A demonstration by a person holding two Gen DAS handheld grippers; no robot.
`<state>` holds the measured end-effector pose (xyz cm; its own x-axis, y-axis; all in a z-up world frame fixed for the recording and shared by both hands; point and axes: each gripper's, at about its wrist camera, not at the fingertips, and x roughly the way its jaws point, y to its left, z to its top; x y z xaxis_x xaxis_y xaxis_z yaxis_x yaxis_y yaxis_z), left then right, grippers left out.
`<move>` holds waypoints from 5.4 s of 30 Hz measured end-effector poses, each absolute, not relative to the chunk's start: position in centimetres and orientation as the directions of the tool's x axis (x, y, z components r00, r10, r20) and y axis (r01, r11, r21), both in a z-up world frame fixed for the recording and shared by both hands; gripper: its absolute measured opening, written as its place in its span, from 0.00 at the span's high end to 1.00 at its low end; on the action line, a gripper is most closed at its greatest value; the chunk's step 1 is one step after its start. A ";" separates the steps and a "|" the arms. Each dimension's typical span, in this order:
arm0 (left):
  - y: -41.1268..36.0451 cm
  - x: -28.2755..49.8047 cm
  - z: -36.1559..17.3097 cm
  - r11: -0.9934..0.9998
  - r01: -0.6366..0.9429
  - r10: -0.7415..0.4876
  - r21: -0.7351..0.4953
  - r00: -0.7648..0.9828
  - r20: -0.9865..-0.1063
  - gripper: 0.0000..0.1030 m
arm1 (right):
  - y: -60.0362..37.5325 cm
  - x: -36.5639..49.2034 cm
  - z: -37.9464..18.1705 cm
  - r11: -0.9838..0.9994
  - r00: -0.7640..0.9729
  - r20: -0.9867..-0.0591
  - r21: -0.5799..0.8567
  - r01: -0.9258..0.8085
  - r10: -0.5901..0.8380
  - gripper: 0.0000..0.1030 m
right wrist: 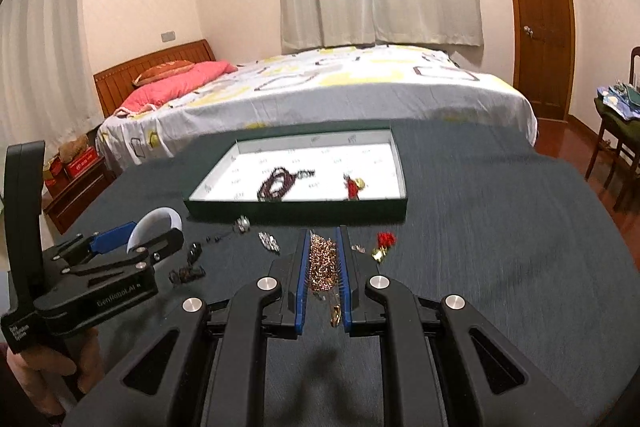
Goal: Organize jewelry
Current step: 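Carry the white bangle and gold chain over the box with both tools, then open both tools to release the gold chain and white bangle into the box, then grasp the black pendant on its cord with the left tool while the right tool approaches the pearl brooch, then grasp the pearl flower brooch with the right tool while the left tool lifts the black pendant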
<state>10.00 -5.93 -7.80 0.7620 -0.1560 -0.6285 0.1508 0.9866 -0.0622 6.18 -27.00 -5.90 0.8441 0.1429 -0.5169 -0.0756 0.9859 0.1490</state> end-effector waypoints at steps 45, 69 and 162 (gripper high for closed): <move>-5.1 32.8 -14.9 0.991 0.132 -0.101 -0.020 0.644 -0.758 0.33 | -21.5 30.1 -13.8 0.978 0.697 -0.685 0.155 -0.143 0.210 0.87; -5.4 32.6 -14.1 0.987 0.158 -0.107 -0.006 0.639 -0.762 0.24 | -22.9 29.2 -12.5 0.974 0.712 -0.665 0.187 -0.131 0.223 0.54; -1.3 17.8 -15.1 0.995 0.086 -0.094 -0.050 0.654 -0.751 0.83 | -24.8 17.0 -15.8 0.991 0.634 -0.762 0.097 -0.090 0.132 0.60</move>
